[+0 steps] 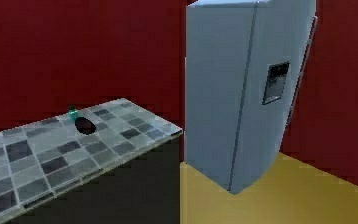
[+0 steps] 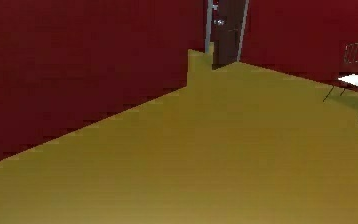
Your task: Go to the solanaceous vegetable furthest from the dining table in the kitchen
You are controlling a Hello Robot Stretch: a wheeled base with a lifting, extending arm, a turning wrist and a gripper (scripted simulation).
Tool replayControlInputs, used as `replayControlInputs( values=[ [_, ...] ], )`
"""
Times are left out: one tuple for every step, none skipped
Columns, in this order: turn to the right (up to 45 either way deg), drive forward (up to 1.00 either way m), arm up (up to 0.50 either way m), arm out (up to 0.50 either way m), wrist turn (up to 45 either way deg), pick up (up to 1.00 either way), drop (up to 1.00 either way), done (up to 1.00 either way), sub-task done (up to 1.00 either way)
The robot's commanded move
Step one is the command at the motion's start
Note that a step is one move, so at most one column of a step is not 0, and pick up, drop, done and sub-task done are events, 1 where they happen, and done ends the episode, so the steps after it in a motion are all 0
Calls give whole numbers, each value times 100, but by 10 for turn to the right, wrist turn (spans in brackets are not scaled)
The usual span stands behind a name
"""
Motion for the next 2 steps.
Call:
replayControlInputs(
  values=[
    [-240,0,0,0,0,0,0,0,0],
    [0,0,0,0,0,0,0,100,0]
  ],
)
